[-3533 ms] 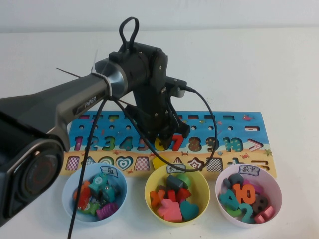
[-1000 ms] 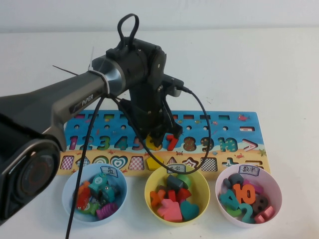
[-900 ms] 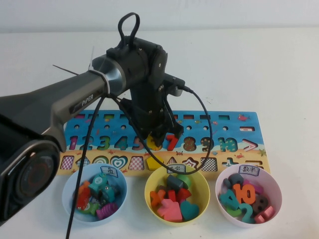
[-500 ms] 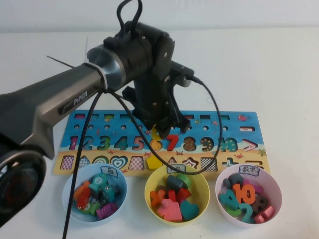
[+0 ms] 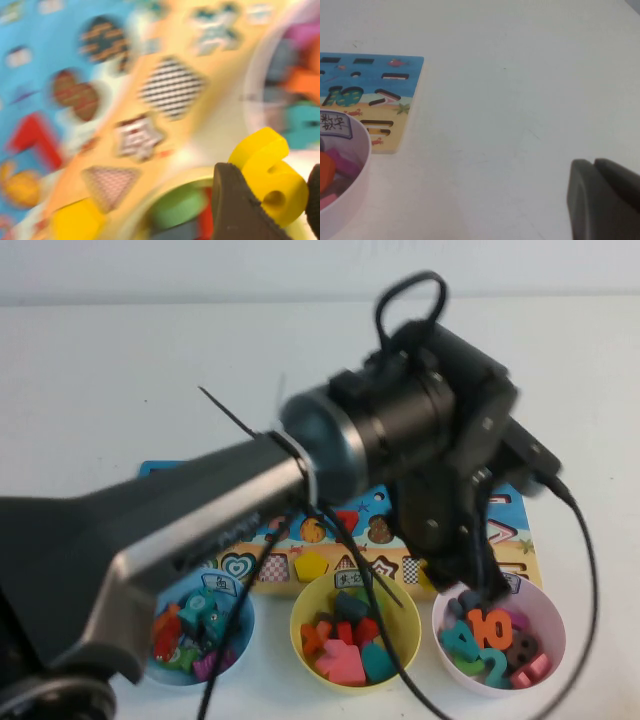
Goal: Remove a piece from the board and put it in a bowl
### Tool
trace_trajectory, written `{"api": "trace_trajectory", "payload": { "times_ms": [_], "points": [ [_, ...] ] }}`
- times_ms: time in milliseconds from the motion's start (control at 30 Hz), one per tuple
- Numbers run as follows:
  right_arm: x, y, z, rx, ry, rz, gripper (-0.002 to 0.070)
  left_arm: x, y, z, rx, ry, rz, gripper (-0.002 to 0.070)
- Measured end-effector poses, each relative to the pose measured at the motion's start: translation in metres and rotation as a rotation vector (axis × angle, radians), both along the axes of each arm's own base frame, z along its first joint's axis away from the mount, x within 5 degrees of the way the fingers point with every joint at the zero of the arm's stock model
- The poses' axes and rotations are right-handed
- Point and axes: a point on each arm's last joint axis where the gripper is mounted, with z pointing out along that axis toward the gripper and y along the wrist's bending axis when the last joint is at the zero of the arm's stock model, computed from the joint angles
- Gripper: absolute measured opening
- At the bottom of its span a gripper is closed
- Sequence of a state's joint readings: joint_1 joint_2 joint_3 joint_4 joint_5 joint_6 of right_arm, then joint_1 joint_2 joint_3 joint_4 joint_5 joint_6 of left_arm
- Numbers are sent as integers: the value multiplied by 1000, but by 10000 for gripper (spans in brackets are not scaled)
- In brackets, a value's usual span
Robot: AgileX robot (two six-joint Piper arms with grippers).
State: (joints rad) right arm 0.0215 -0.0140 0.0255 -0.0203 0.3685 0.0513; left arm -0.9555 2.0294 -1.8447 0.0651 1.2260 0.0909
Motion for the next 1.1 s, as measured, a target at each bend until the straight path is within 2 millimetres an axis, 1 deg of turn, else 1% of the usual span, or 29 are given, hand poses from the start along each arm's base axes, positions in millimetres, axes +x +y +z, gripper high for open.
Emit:
{"api": "trace_trajectory", "payload": {
  "times_ms": [167,233,300,333,367,467,533,567,633,667,733,767,833,900,967,1067,1100],
  "points": [
    [0,0,0,0,0,0,-17,-28,-25,-11,-22,50,-149,251],
    [0,0,0,0,0,0,-17,-32,-30,-16,-40,67,-195,251],
    [0,0,0,0,0,0,-17,-29,-33,-21,-53,63,-216,259],
    [0,0,0,0,0,0,-17,-28,-34,-22,-59,61,-218,274],
    [0,0,0,0,0,0,-17,-26,-35,-25,-63,55,-218,305],
    [0,0,0,0,0,0,-17,-18,-34,-26,-82,37,-210,435],
    [0,0,0,0,0,0,-17,-13,-33,-26,-92,29,-199,498],
    [0,0,0,0,0,0,-17,-11,-31,-26,-95,27,-190,513],
    [0,0,0,0,0,0,-17,-3,-26,-26,-90,21,-154,516],
    [0,0,0,0,0,0,-17,1,-23,-26,-86,15,-131,501],
    [0,0,0,0,0,0,-17,8,-16,-23,-77,-2,-101,428],
    [0,0,0,0,0,0,-17,11,-12,-20,-75,-21,-91,363],
    [0,0,0,0,0,0,-17,13,-2,-11,-85,-64,-82,197],
    [0,0,0,0,0,0,-17,12,9,-3,-111,-105,-84,92],
    [0,0,0,0,0,0,-17,10,22,6,-151,-140,-77,41],
    [0,0,0,0,0,0,-17,3,46,17,-218,-190,-54,15],
    [0,0,0,0,0,0,-17,0,55,18,-239,-207,-42,12]
  ]
}}
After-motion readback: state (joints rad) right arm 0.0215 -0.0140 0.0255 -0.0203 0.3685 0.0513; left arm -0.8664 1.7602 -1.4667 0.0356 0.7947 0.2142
